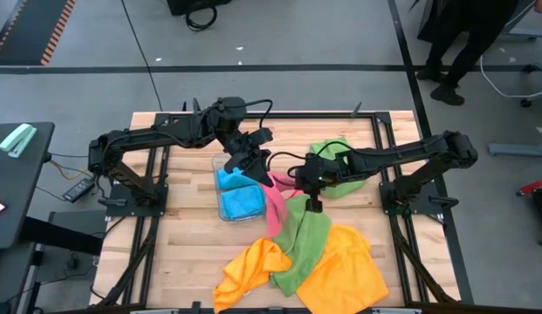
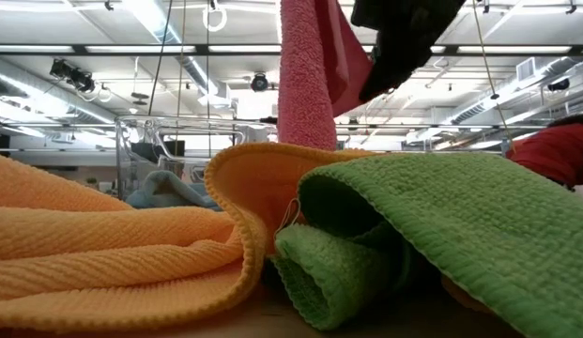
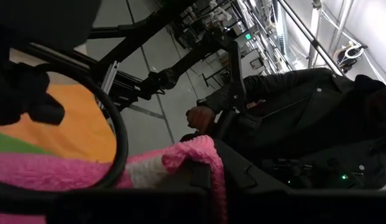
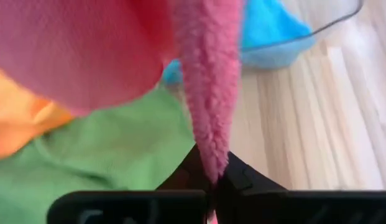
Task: Fold microfiber towels
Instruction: Fold the top pink towel
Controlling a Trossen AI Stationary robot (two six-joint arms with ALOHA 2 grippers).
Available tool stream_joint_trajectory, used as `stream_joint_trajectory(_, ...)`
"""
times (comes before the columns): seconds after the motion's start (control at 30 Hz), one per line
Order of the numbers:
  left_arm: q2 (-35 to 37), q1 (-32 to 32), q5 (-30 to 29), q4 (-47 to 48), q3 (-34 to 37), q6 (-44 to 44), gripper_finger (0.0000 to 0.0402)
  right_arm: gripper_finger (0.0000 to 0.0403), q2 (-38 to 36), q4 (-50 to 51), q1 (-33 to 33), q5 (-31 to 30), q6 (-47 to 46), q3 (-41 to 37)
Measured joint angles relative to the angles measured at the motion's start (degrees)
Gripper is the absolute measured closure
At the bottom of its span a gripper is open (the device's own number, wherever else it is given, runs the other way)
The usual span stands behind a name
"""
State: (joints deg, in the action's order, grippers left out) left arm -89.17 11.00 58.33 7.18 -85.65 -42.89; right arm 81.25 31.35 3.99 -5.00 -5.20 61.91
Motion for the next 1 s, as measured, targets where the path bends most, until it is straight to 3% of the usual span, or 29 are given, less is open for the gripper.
stream_joint_trajectory(0.2,0.00,-0.05,0.04,3.93,-0.04,0.66,0.0384,0.0395,-3.86,13.47,-0.90,1.48,3.82,5.13)
stream_joint_trajectory(0.37,-0.04,-0.06,-1.59,8.28,-0.04,3.06,0.0394,0.0396,-6.57,25.28,-2.74,8.13,4.42,13.12)
stream_joint_trajectory(0.6,-0.04,-0.40,-4.13,7.15,-0.04,-0.12,0.0381,0.0397,-6.22,39.10,-2.23,14.44,2.03,25.47)
stream_joint_trajectory(0.8,-0.34,-3.97,-6.05,8.25,-0.04,1.15,0.0394,0.0397,-6.29,45.17,0.77,19.82,-1.33,32.33)
stream_joint_trajectory(1.0,-1.73,-8.09,-9.65,14.45,-0.04,2.95,0.0377,0.0397,-6.19,45.80,7.51,27.08,-7.33,31.95)
